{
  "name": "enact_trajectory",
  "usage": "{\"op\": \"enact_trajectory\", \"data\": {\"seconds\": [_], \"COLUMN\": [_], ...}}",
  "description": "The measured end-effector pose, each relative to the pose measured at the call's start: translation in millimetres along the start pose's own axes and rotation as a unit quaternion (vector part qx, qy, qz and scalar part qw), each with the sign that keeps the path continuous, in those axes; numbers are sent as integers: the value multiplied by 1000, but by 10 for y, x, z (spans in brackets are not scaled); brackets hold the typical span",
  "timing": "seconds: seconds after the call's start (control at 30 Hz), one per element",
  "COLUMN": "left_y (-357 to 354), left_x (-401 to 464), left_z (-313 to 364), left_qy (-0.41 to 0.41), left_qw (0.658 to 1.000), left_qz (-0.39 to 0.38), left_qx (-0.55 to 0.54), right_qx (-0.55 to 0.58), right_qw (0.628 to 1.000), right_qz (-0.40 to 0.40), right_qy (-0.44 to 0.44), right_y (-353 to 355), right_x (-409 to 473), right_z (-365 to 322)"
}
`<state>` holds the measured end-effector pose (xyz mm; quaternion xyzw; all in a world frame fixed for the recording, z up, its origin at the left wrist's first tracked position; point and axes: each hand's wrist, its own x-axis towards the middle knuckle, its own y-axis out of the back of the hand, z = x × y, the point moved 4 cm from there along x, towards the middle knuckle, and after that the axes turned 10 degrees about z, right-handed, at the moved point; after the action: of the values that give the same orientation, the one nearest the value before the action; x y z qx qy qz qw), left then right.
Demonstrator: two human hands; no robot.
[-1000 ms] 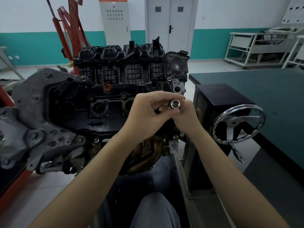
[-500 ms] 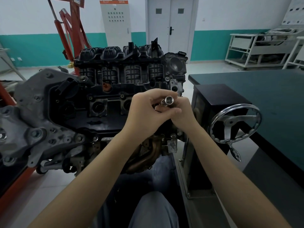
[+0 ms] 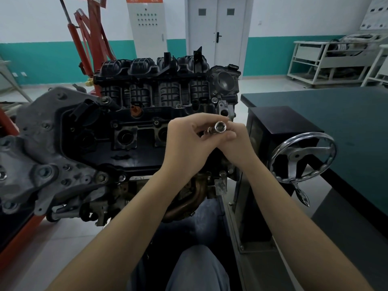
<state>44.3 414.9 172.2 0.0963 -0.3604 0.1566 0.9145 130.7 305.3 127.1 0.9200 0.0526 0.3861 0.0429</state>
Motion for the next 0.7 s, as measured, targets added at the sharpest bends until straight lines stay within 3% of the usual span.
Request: {"op": "enact_trajectory", "data": {"seconds": [0.2, 0.37, 0.6, 0.7], "left_y": [-16, 11, -1, -4], "left_x": [-12, 10, 3, -6], "left_z": [-3, 13, 6, 14], "left_qy": [-6, -12, -6, -14], "left_qw": [997, 999, 997, 998], "left_qz": [-73, -42, -81, -47], "left_qx": [-17, 14, -9, 28], "right_qx": [-3, 16, 4, 7], "right_qw": [1000, 1000, 1000, 1000], "right_qz": [-24, 3, 1, 12], "right_qy": [-18, -2, -18, -9], "right_y": [-3, 20, 40, 35], "right_x": [10, 10, -1, -2], "right_z": [25, 49, 63, 44]}}
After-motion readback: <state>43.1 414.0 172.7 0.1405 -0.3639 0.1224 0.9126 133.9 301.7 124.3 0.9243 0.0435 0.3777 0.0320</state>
